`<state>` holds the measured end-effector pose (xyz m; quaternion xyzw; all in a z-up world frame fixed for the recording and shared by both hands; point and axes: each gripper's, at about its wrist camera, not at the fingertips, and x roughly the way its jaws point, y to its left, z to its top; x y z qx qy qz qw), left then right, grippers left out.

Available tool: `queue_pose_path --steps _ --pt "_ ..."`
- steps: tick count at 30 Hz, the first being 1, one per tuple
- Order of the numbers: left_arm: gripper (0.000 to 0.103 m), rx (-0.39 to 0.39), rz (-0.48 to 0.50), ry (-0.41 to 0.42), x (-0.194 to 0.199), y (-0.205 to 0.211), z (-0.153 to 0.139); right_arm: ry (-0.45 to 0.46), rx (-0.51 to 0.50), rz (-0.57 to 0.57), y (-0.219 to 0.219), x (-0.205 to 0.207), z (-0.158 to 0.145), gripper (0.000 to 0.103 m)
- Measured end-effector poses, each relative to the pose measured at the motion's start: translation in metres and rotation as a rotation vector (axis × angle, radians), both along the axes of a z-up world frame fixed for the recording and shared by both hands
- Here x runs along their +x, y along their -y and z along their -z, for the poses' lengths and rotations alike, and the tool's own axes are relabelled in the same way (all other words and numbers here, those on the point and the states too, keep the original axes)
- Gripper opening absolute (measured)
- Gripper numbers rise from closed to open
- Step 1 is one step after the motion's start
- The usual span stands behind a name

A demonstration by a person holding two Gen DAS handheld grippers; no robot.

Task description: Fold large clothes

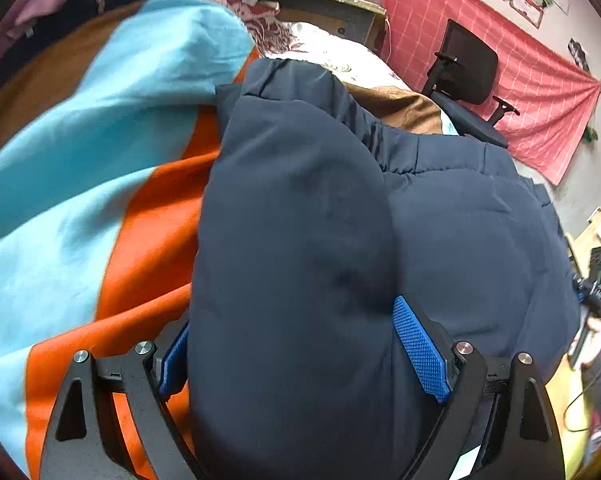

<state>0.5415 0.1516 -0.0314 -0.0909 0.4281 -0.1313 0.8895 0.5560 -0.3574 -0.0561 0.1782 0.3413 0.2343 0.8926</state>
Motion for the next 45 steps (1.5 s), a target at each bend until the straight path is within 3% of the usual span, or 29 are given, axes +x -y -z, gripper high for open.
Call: queue_pose_path --steps 4,11,21,25,45 --pt "0.091 -0.106 0.041 -0.070 0.015 -0.009 0.007 -0.056 0.047 -0.073 -0.005 0.015 0.010 0.103" --pt "0.101 -0.166 0.069 -0.081 0.021 -0.022 0.015 -0.100 0.094 -0.207 -0.023 0.028 0.017 0.103" --pt "0.101 -0.321 0.164 -0.089 0.020 -0.049 0.022 -0.159 0.182 -0.238 -0.022 0.037 0.040 0.103" --pt "0.100 -0.322 0.133 -0.069 0.016 -0.053 0.021 -0.154 0.189 -0.237 -0.021 0.034 0.043 0.103" --pt "0.100 -0.163 0.051 -0.049 0.014 -0.028 0.029 -0.146 0.242 -0.247 -0.012 0.042 0.056 0.103"
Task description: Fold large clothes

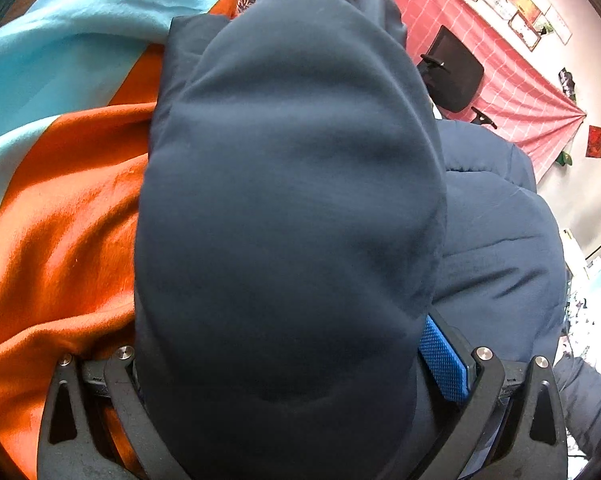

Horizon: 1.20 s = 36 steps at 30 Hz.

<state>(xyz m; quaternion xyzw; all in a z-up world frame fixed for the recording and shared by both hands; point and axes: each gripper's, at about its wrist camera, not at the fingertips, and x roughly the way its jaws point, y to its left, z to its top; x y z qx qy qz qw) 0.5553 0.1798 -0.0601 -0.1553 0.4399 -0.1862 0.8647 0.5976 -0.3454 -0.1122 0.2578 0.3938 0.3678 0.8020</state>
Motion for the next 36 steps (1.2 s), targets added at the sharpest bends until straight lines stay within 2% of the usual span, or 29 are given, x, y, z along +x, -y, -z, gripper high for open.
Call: queue_pose_path --steps 3,8,14,17,20,22,25,28,32,36 --pt "0.098 0.019 -0.012 0.008 0.001 0.008 -0.003 -0.025 -0.024 0.004 -0.002 0.002 -0.004 0.103" --pt "0.088 0.040 -0.024 0.019 0.001 0.020 -0.006 -0.062 -0.139 0.029 -0.012 0.006 -0.017 0.103" --pt "0.073 0.063 -0.035 0.016 -0.002 0.035 -0.013 -0.048 -0.249 0.079 -0.023 0.003 -0.029 0.103" --pt "0.062 0.079 -0.067 0.026 -0.006 0.043 -0.019 -0.049 -0.305 0.090 -0.031 0.002 -0.034 0.103" --pt "0.052 0.174 -0.092 0.071 -0.018 0.060 -0.024 -0.041 -0.353 0.091 -0.040 0.001 -0.040 0.098" --pt "0.046 0.273 -0.104 0.110 -0.023 0.081 -0.025 -0.021 -0.400 0.097 -0.048 -0.001 -0.043 0.096" --pt "0.042 0.441 -0.123 0.177 -0.034 0.114 -0.027 0.007 -0.457 0.123 -0.059 -0.007 -0.046 0.095" --pt "0.039 0.542 -0.133 0.216 -0.040 0.134 -0.021 0.037 -0.508 0.154 -0.067 -0.013 -0.047 0.095" --pt "0.037 0.613 -0.137 0.237 -0.045 0.148 -0.016 0.060 -0.551 0.181 -0.077 -0.019 -0.047 0.095" --pt "0.035 0.635 -0.138 0.248 -0.046 0.152 -0.011 0.040 -0.534 0.186 -0.075 -0.018 -0.039 0.096"
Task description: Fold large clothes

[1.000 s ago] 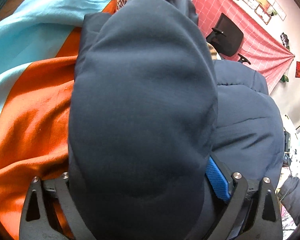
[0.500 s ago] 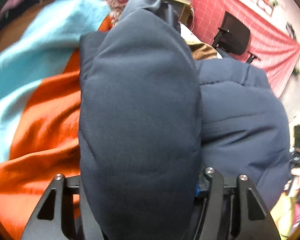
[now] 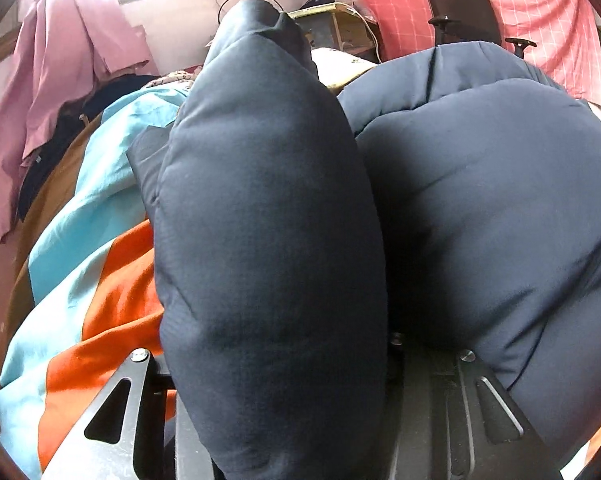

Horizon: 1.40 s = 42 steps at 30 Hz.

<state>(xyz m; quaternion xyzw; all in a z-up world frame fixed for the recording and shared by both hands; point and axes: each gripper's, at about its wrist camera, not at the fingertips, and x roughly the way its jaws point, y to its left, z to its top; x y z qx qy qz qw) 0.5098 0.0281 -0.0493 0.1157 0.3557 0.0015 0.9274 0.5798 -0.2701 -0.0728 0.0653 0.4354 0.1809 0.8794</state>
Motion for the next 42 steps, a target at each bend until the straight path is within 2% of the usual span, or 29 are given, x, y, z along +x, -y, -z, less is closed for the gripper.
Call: queue_pose_path --steps 4,8,11,13,17,19,22,29,37,42 --pt "0.033 -0.002 0.001 0.000 -0.006 -0.004 0.002 -0.049 0.062 0.005 0.012 0.002 0.003 0.099" --pt "0.031 -0.007 0.002 -0.004 -0.009 0.000 -0.006 0.002 -0.025 0.000 0.002 -0.004 -0.006 0.094" --pt "0.028 -0.026 -0.004 -0.007 -0.002 -0.011 -0.011 0.029 -0.065 0.004 -0.006 -0.011 -0.013 0.082" --pt "0.025 -0.037 -0.009 -0.011 0.000 -0.015 -0.014 0.053 -0.112 0.005 -0.014 -0.017 -0.021 0.068" --pt "0.022 -0.040 -0.006 -0.020 -0.002 -0.017 -0.020 0.067 -0.202 -0.010 -0.026 -0.024 -0.036 0.051" --pt "0.021 -0.067 -0.010 -0.025 -0.004 -0.021 -0.027 0.066 -0.211 -0.001 -0.028 -0.029 -0.043 0.039" --pt "0.019 -0.113 -0.016 -0.015 -0.009 -0.028 -0.041 0.088 -0.242 0.004 -0.034 -0.035 -0.054 0.030" --pt "0.019 -0.154 0.003 -0.001 -0.035 -0.033 -0.071 0.141 -0.270 0.000 -0.045 -0.048 -0.089 0.024" --pt "0.019 -0.177 0.026 0.003 -0.078 -0.041 -0.096 0.197 -0.277 -0.031 -0.057 -0.094 -0.129 0.024" --pt "0.019 -0.177 0.031 -0.001 -0.098 -0.041 -0.101 0.206 -0.268 -0.043 -0.063 -0.122 -0.140 0.024"
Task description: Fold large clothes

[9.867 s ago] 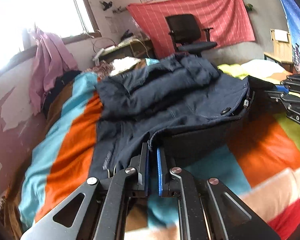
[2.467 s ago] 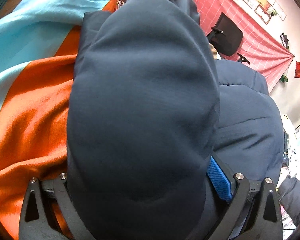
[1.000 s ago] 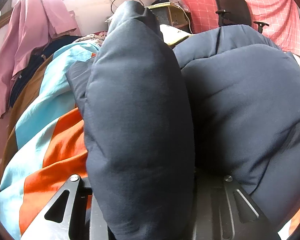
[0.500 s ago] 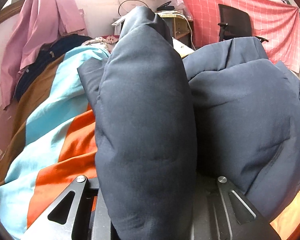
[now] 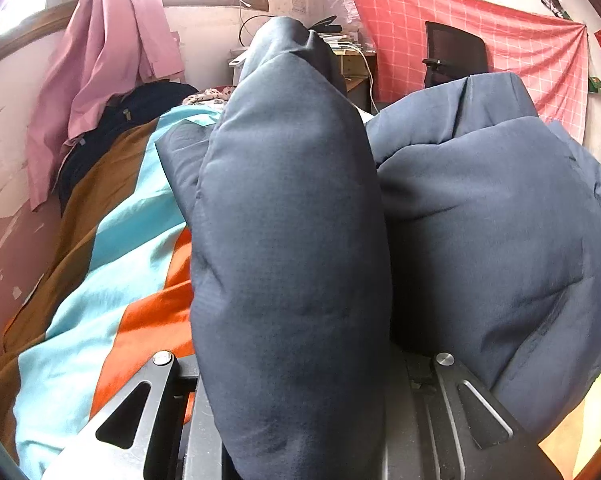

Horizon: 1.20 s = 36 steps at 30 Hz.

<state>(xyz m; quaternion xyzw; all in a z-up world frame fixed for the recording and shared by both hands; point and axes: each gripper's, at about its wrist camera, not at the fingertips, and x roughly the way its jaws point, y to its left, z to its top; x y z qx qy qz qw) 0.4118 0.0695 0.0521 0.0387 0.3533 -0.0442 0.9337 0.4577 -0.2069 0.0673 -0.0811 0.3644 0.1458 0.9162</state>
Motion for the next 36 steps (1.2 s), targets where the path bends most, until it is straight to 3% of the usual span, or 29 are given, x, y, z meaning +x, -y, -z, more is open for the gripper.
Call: queue_pose_path --steps 8,12,17,24,32,35,36 --pt "0.019 0.005 0.001 -0.061 -0.011 0.001 0.031 -0.032 0.024 -0.005 -0.004 -0.020 0.016 0.024" --pt "0.019 -0.001 -0.010 -0.113 -0.004 0.002 0.060 -0.078 0.013 -0.002 -0.007 -0.020 0.044 0.024" --pt "0.022 -0.019 -0.003 -0.095 0.000 -0.002 0.072 -0.088 -0.025 0.026 -0.005 -0.019 0.079 0.025" --pt "0.034 -0.109 -0.013 -0.110 0.001 -0.025 0.076 -0.086 0.033 0.064 0.012 -0.019 0.089 0.040" --pt "0.047 -0.219 -0.070 -0.143 -0.003 -0.051 0.063 -0.072 0.020 0.104 0.029 -0.023 0.083 0.074" --pt "0.062 -0.231 -0.083 -0.129 -0.010 -0.055 0.055 -0.046 0.016 0.118 0.032 -0.029 0.079 0.084" --pt "0.074 -0.233 -0.092 -0.111 -0.014 -0.055 0.051 -0.037 0.015 0.121 0.033 -0.031 0.077 0.086"
